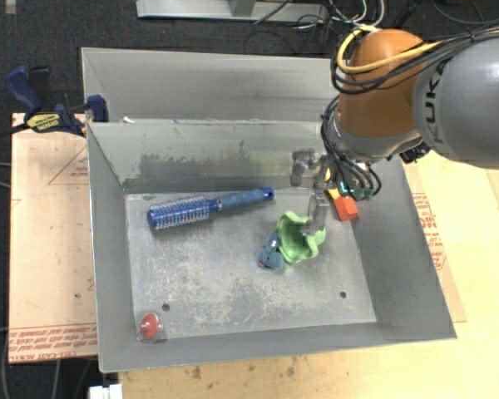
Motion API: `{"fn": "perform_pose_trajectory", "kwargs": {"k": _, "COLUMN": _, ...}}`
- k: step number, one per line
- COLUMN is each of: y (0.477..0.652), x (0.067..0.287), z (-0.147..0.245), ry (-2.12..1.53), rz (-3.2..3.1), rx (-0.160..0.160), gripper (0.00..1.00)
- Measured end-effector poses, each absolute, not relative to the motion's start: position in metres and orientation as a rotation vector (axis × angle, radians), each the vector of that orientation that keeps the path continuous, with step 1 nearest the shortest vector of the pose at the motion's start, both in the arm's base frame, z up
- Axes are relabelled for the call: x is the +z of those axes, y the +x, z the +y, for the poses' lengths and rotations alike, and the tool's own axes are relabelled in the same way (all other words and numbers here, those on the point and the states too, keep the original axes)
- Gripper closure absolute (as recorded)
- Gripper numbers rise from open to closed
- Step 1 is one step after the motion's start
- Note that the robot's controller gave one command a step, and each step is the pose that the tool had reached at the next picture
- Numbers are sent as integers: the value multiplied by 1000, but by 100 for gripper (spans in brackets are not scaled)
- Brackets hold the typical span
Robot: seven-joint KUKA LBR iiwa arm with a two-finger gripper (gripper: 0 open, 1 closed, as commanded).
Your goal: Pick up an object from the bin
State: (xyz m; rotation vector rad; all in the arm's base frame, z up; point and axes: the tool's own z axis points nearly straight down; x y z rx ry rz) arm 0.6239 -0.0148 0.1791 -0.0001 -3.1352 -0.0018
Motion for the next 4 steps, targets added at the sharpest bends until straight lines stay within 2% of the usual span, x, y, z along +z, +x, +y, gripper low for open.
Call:
{"fn": "perform_pose_trajectory", "kwargs": {"k": 1, "y": 607, "x": 66, "z": -44, "ry": 62, "rz": -3136, "rx": -1, "gripper": 0}}
{"fn": "perform_pose_trajectory", "kwargs": {"k": 2, "y": 610, "x": 71, "z": -43, "ry": 65, "rz": -3145, "rx": -1, "gripper": 100}}
{"fn": "perform_pose_trajectory", "kwargs": {"k": 3, "y": 616, "x": 187, "z": -66, "ry": 60, "rz": -3153, "rx": 2, "gripper": 100}}
{"fn": "perform_pose_trajectory", "kwargs": {"k": 4, "y": 612, "x": 279, "z": -71, "ry": 59, "rz": -3154, "rx": 3, "gripper": 100}}
